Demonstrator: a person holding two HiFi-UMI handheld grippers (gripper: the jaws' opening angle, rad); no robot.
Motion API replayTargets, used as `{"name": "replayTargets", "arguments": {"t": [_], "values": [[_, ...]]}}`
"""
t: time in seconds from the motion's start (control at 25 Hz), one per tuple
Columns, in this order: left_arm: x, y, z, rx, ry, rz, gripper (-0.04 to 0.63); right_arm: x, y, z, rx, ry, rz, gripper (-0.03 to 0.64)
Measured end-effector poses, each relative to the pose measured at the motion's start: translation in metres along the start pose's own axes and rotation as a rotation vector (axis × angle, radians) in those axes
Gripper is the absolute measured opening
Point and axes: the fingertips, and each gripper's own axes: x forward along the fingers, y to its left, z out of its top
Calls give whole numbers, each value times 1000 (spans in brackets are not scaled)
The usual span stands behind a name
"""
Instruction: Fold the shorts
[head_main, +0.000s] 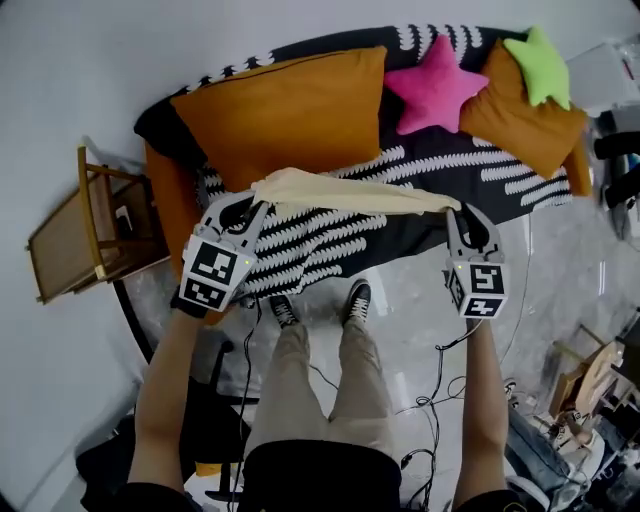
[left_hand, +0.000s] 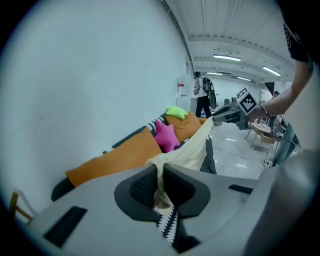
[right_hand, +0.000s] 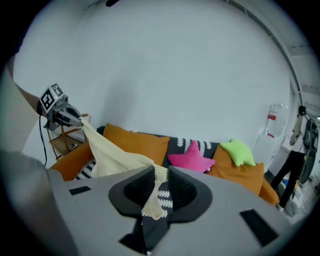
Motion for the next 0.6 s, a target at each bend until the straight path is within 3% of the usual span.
{"name": "replayTargets", "arguments": {"t": [0.16, 0.28, 0.4, 0.6], "values": [[-30, 3, 51, 50, -45, 19, 34, -33, -15, 44, -25, -65, -19, 97], [-41, -8, 39, 53, -27, 7, 34, -48, -3, 25, -24, -50, 1, 97], [-32, -32, -20, 16, 48, -34, 34, -49, 28, -39, -11, 34, 40, 97], [10, -82, -160, -75, 185, -82, 34, -25, 89, -191, 22, 185, 64, 97]]}}
